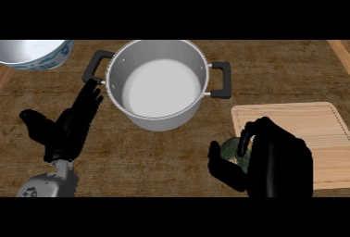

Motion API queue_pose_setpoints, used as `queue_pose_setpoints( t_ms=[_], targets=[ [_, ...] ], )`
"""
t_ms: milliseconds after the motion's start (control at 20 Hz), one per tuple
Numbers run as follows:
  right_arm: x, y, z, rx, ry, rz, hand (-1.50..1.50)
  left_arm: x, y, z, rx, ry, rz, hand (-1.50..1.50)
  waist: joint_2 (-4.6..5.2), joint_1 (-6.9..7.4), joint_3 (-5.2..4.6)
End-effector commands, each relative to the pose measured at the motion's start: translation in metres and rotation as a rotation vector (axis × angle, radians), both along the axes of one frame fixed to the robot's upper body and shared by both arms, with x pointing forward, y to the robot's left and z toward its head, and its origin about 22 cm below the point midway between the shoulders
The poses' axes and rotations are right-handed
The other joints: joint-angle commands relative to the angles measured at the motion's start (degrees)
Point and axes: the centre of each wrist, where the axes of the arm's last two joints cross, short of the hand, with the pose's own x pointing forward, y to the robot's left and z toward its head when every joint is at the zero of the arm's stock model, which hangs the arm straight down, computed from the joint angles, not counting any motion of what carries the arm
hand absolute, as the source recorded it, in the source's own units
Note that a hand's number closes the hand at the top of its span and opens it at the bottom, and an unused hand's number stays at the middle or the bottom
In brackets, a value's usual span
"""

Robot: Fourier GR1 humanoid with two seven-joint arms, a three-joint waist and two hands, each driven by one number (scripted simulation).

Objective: Pick the squash from the cutting board and place it in the pot

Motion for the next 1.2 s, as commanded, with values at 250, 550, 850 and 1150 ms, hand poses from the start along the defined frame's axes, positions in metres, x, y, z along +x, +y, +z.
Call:
queue_pose_setpoints(
  t_ms=[250, 550, 850, 1150],
  targets=[
    [-0.024, 0.064, 0.067, -0.03, -0.239, 0.03, 1.5, 0.001, -0.012, -0.005, -0.001, 0.018, -0.038, 0.0, 0.34, 1.29, 0.05],
    [0.02, 0.078, 0.091, 0.018, -0.213, 0.009, 1.5, 0.004, -0.02, 0.0, -0.004, -0.004, -0.057, 0.0, 0.5, 2.54, 0.06],
    [0.074, 0.085, 0.119, 0.076, -0.176, -0.041, 1.5, 0.01, -0.014, 0.003, -0.004, -0.015, -0.052, 0.0, 1.07, 3.5, 0.08],
    [0.118, 0.095, 0.133, 0.092, -0.097, -0.068, 1.5, 0.014, -0.027, 0.005, -0.016, -0.026, -0.075, 0.0, 1.27, 2.95, 0.14]
  ],
)
